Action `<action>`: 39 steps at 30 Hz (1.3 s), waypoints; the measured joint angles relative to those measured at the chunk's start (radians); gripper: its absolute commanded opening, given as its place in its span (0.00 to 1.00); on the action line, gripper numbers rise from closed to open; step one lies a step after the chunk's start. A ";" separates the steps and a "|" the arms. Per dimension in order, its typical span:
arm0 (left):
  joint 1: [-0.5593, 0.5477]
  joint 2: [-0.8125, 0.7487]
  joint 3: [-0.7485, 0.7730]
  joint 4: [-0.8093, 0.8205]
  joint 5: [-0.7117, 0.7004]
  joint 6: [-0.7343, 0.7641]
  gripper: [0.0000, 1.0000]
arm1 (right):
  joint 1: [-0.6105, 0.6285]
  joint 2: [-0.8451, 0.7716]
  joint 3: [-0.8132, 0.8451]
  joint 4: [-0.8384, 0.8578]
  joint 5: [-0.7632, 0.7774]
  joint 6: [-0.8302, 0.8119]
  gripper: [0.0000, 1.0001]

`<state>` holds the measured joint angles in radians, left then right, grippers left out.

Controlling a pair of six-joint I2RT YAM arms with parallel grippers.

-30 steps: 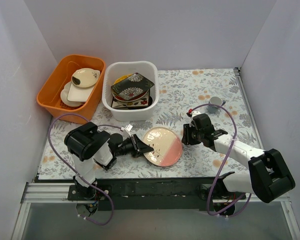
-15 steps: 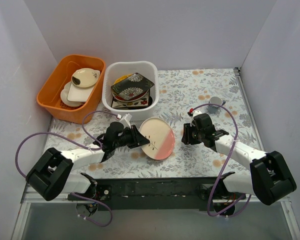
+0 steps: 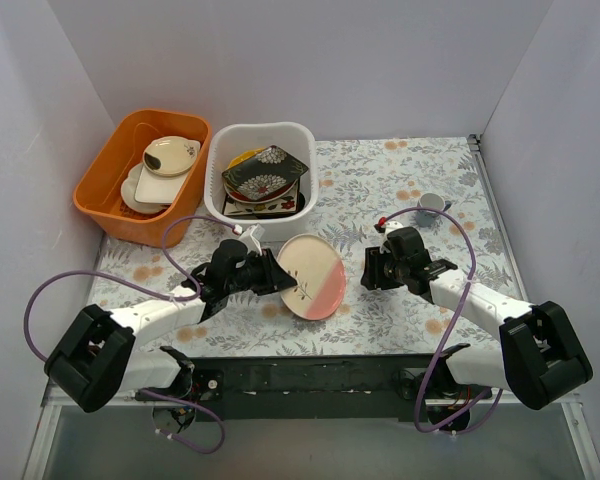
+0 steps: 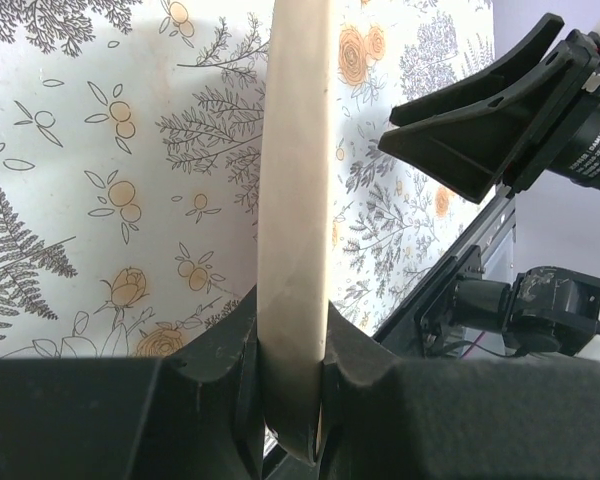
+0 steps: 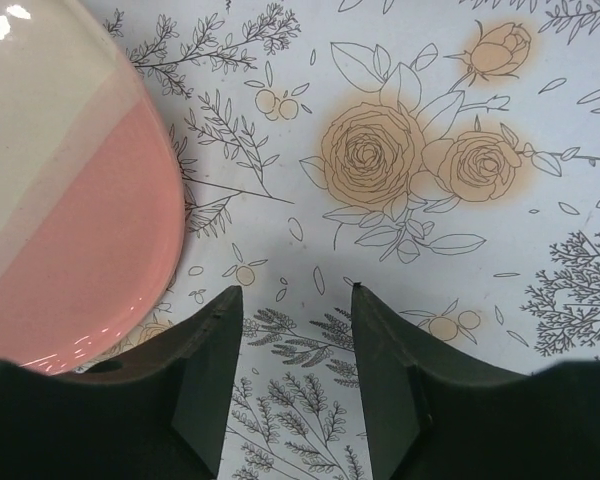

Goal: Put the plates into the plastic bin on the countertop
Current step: Pick up the plate at the center of the board, then place the plate in the plastic bin.

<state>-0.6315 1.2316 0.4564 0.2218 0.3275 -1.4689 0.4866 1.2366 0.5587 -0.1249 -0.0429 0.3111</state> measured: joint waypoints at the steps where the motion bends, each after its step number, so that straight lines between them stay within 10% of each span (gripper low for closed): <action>1: 0.000 -0.005 0.001 -0.008 0.002 0.004 0.00 | 0.000 0.000 0.000 0.000 -0.002 0.000 0.61; 9: 0.000 -0.061 0.001 -0.078 0.003 0.031 0.00 | 0.000 -0.059 -0.021 -0.007 -0.006 -0.002 0.77; 39: 0.007 -0.043 0.228 -0.167 0.022 0.156 0.00 | 0.000 -0.047 -0.047 0.030 -0.033 -0.029 0.89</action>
<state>-0.6247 1.1881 0.6842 0.0544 0.3496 -1.3132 0.4866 1.1893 0.5117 -0.0952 -0.0757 0.2825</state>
